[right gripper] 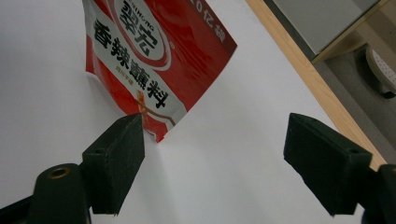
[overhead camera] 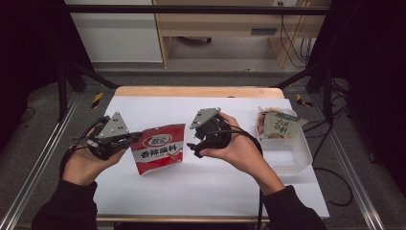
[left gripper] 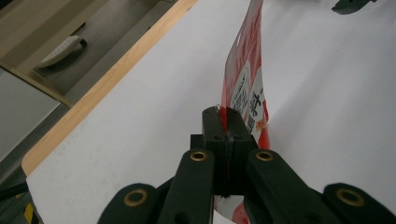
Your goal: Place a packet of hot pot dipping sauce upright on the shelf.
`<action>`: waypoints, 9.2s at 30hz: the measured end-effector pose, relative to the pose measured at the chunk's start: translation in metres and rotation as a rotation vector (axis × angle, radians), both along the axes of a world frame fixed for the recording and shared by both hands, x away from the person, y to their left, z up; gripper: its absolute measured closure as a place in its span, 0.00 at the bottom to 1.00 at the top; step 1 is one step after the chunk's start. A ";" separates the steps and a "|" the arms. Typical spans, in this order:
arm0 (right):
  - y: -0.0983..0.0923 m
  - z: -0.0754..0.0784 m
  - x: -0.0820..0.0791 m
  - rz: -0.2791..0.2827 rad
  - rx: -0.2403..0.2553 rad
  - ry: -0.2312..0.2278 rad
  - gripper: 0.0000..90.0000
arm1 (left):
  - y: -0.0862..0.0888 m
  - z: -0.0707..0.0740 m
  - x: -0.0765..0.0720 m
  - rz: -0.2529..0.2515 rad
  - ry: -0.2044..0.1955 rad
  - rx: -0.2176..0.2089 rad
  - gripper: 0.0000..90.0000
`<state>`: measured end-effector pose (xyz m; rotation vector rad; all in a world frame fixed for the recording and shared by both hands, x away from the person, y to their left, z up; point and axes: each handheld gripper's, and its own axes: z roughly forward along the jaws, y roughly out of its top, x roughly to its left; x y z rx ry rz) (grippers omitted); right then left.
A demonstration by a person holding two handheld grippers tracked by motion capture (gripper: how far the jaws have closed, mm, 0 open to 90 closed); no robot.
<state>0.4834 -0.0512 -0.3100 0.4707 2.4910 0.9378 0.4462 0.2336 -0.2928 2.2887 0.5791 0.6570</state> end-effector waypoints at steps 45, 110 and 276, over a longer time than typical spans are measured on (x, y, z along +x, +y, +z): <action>0.015 -0.005 0.025 0.184 -0.169 0.076 0.93 | -0.043 0.002 0.005 -0.095 0.011 -0.014 1.00; -0.081 0.065 0.022 -0.031 -0.091 -0.043 1.00 | 0.040 -0.123 0.007 0.229 0.081 -0.184 0.12; -0.211 0.051 0.012 -0.520 0.116 0.037 0.18 | 0.064 -0.154 0.008 0.305 0.113 -0.192 0.09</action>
